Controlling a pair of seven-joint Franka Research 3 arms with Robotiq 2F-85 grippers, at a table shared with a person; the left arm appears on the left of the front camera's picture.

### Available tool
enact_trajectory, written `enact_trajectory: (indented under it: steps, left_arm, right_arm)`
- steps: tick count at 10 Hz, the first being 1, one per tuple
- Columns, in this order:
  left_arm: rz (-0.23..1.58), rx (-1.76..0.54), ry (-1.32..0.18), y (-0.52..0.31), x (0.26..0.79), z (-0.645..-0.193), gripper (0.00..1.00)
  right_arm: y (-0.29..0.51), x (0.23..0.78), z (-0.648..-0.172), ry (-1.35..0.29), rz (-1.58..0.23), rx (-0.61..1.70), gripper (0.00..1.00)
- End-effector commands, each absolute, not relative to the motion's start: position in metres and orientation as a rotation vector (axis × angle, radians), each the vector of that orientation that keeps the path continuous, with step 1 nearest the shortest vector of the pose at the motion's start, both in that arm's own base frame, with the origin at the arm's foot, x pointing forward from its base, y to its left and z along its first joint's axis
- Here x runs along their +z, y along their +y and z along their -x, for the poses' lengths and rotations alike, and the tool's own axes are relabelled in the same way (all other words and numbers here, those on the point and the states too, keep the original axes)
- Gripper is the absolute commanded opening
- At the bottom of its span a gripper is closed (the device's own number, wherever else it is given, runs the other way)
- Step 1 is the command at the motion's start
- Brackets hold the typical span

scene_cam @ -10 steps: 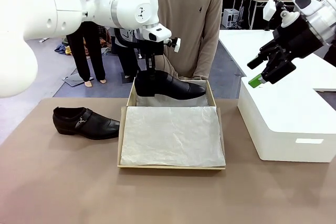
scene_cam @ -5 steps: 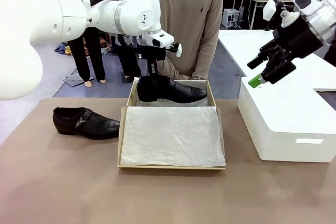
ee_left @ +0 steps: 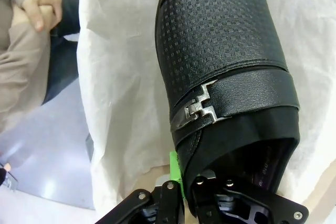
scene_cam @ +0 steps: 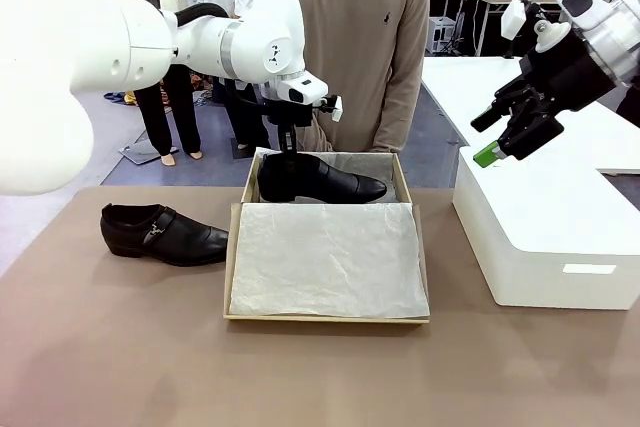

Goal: Pack the shoes into the box.
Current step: Place one shoe of the Shoes into the Shoes Box.

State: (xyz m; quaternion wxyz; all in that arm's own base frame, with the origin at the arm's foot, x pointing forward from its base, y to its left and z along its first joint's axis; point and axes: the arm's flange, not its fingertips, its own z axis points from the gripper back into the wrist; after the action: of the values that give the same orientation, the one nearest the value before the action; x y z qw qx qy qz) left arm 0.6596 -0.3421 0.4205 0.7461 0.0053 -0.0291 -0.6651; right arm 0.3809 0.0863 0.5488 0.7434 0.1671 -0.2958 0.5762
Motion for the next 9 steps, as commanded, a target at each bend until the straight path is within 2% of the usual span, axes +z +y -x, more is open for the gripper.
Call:
enact_trajectory:
  steps: [1, 4, 9]
  left_arm:
    - [-0.055, -1.447, -0.067, -0.343, 0.423, -0.664, 0.00]
    - [-0.037, -1.460, -0.059, -0.345, 0.422, -0.664, 0.00]
    - [0.035, -1.447, -0.019, -0.343, 0.454, -0.653, 0.98]
  right_arm:
    - [0.086, 0.549, -0.383, -0.672, -0.387, 1.284, 1.00]
    - [0.086, 0.549, -0.383, -0.672, -0.387, 1.284, 1.00]
    - [0.086, 0.549, -0.383, -0.672, -0.387, 1.284, 1.00]
